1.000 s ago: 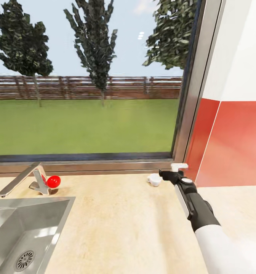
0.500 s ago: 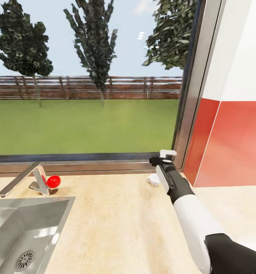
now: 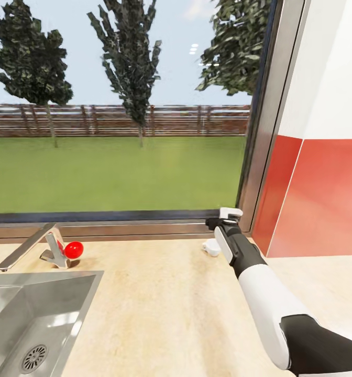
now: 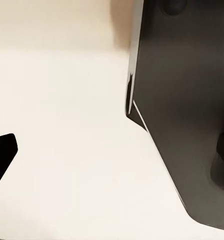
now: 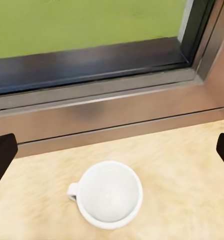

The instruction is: Set up a coffee station on the kitchen countertop: keep the coffee maker on the countertop, move the bottle of coffee from the kitchen shelf to the counter next to the coffee maker, place a paper coffee filter on top of the coffee maker, put the saucer next to the coffee maker with the coffee cup on the saucer, and place the electric kettle next to the coffee maker.

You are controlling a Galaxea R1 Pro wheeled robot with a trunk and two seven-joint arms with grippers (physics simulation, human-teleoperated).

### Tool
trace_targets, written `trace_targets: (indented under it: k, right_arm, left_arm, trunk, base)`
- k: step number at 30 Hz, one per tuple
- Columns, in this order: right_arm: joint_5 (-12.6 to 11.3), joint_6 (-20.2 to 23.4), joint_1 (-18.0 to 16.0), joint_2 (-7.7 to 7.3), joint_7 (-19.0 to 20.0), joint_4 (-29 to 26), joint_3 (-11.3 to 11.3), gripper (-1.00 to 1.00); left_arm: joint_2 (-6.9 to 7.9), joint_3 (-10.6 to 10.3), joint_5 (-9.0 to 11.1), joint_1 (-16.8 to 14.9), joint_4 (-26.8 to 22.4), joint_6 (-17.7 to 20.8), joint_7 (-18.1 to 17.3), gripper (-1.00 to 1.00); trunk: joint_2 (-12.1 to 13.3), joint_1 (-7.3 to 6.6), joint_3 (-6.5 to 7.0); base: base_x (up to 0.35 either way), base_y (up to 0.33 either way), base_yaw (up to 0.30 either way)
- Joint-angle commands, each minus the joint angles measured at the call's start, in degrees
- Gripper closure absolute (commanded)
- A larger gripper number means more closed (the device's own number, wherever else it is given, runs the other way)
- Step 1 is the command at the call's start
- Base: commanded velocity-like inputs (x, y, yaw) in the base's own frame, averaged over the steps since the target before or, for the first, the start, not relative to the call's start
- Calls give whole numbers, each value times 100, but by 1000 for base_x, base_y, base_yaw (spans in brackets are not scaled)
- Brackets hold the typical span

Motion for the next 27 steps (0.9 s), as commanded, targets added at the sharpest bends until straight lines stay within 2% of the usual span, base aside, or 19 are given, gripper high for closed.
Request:
trace_targets:
  k: [1,22,26,27]
  right_arm:
    - [-57,21,-4,-7,-46,-11,18,-100]
    - [-65,35,-4,-35,3,-32,16,-100]
    - [-67,112,-87,-148,12,-54,20,-100]
    - [-69,305,-180,-210,18,-62,18,-100]
  left_arm:
    - [-1,40,-60,-1,-3,-14,14,-100]
    - [-1,38,-60,82,-2,87,19,-100]
    - [-1,38,-60,127,-2,87,19,-100]
    - [-1,38,-60,133,-2,87,19,-100]
  trunk:
    - [-12,4,-12]
    - [-12,4,-163]
    - [-12,4,-200]
    - [-12,4,-209]
  base:
    - [0,0,0]
    - [0,0,0]
    - [0,0,0]
    - [0,0,0]
